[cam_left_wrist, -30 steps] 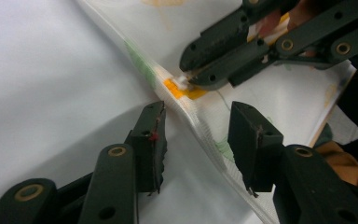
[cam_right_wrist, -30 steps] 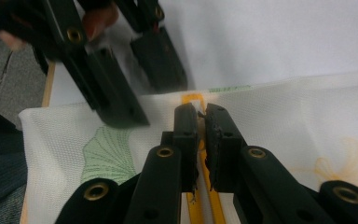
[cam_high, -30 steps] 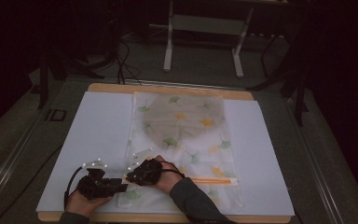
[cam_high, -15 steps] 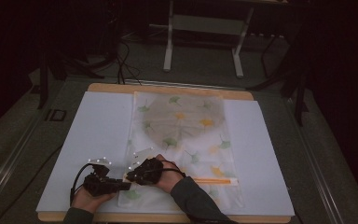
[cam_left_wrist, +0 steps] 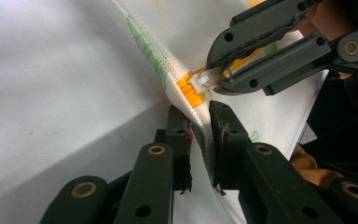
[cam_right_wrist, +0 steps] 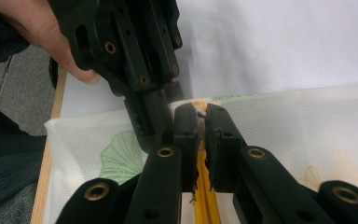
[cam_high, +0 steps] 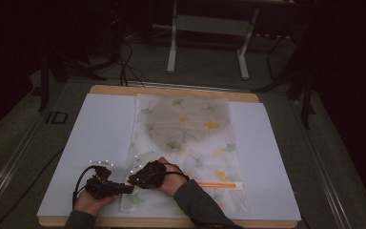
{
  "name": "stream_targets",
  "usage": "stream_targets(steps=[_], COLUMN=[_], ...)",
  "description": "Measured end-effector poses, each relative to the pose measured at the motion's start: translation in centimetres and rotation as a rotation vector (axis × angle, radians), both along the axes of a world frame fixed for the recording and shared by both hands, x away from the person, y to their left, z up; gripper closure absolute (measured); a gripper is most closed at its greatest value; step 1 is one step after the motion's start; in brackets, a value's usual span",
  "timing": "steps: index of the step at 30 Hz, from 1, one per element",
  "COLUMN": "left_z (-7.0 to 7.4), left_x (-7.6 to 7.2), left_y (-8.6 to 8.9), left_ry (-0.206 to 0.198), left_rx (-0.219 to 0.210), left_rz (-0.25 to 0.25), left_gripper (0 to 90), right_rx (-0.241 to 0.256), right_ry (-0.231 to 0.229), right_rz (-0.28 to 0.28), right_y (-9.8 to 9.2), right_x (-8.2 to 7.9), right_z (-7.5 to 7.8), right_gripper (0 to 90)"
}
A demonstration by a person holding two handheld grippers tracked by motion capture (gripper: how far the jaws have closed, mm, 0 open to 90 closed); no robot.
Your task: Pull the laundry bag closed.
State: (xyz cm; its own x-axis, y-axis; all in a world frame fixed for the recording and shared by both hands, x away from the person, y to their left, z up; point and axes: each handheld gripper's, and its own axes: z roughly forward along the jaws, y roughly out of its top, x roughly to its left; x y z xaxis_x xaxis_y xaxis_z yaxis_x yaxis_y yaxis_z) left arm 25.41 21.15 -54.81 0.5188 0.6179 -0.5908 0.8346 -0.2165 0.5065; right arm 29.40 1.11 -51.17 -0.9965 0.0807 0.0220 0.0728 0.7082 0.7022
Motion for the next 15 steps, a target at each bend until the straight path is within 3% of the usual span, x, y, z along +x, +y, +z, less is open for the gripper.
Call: stream_targets(steps=[5,15], left_z=[-0.07,-0.08], left_x=[0.05,0.01], left_y=[-0.17,-0.22], left_ry=[0.006,0.0], left_rx=[0.009,0.018], left_rz=[-0.016,-0.022], left_gripper=[86.2,88.3], right_rx=[-0.003,-0.015], right_ry=[-0.001,-0.008], right_rz=[0.003,0.004], right_y=[0.03,-0.16], right_x=[-0.04,-0.01], right_z=[-0.04,-0.44], right_gripper=[83.9,83.9])
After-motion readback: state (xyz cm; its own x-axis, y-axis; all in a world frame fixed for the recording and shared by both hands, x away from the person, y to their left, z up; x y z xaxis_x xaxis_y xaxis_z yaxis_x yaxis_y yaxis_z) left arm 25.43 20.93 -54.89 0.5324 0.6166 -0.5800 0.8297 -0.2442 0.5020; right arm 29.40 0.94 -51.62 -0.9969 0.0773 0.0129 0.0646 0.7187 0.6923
